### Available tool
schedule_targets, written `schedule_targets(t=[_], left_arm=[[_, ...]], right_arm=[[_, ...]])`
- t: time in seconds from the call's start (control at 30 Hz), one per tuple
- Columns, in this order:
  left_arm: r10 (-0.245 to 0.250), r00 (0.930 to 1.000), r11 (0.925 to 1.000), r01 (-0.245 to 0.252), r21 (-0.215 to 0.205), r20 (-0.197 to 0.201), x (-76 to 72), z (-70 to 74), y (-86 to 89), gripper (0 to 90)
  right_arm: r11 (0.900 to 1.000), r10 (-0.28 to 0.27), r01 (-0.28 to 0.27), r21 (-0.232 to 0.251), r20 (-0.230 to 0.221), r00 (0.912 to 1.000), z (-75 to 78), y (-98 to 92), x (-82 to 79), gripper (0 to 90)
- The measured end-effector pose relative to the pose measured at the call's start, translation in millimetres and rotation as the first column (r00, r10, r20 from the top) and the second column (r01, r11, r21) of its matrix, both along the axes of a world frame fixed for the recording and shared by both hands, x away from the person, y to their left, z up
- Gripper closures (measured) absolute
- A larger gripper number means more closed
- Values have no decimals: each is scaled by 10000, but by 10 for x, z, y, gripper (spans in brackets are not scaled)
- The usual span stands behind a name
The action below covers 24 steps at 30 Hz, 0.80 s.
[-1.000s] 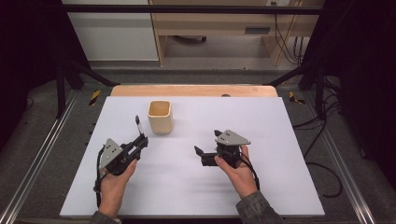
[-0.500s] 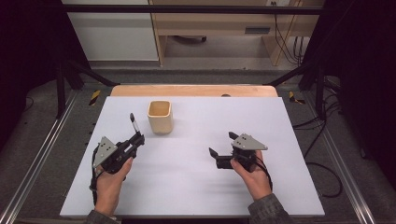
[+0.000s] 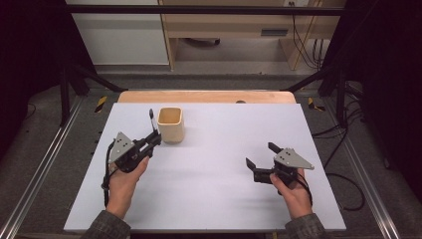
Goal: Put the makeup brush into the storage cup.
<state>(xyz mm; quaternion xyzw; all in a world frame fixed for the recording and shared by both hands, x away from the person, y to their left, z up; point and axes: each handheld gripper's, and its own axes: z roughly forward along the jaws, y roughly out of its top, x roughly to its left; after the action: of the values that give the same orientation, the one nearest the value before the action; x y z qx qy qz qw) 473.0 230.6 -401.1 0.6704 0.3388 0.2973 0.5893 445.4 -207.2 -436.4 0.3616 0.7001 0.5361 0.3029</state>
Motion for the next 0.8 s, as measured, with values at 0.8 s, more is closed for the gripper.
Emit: schedule_targets(t=[0.8], left_arm=[[312,9985,9971,-342,677,446,506,350,-194,790]], right_arm=[[9997,15,-19,230,158,9999,-149,-335,-180,53]])
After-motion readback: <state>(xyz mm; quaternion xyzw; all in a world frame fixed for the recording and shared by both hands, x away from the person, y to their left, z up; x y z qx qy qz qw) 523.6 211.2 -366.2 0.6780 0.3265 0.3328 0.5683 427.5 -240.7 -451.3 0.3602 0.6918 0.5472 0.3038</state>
